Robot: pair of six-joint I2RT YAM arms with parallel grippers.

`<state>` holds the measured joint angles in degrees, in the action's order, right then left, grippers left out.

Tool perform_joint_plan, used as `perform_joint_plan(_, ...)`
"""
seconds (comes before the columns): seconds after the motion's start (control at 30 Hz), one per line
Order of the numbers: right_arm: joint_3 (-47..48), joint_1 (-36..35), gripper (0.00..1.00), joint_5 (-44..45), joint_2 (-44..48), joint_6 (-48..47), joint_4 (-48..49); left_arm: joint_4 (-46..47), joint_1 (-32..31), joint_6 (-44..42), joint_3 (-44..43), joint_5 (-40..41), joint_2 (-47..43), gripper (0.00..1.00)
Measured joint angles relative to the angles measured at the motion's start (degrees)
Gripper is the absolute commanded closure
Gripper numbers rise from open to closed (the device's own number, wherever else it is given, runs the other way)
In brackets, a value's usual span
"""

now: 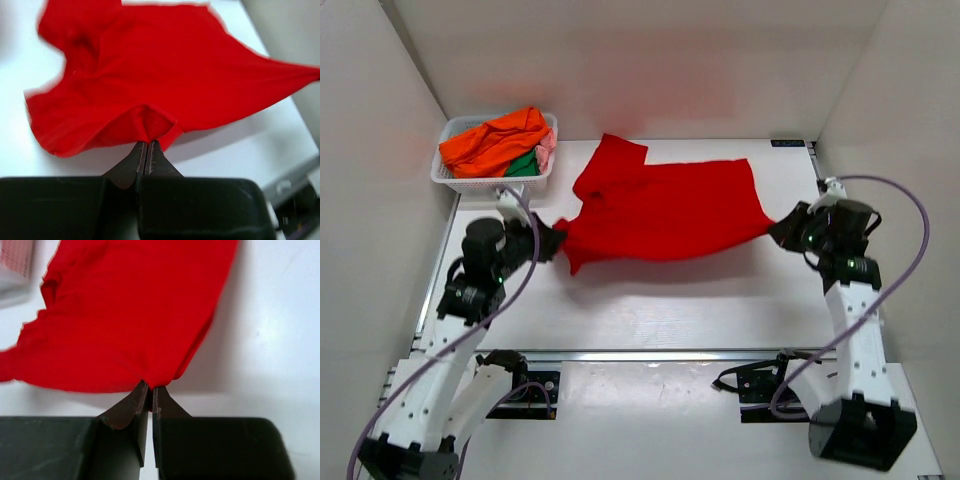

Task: Fold and stack the t-shirts
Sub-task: Flatten out the tshirt

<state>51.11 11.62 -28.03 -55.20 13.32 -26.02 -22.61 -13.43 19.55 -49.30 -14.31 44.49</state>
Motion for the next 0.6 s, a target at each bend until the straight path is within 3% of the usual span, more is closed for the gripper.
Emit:
perform_joint_plan(0.1,-5.1,-2.1,1.00,3.1,8.5,1.4,-3.7,-3.7,-2.1,1.4,7.0,-0.5,-7.5,1.00)
perform_joint_plan(0.23,-8.5,-3.7,1.00,4.8,14.0,2.8,-7.9,-6.2,-5.3,3.0,9.0,-0.7,-13.4,1.00)
perform_joint_plan(0.6,-13.7,-5.6,1.00,7.1,8.9,4.6,-7.4,-4.3,-3.9,4.5,13.1,-2.3,-11.1,1.00)
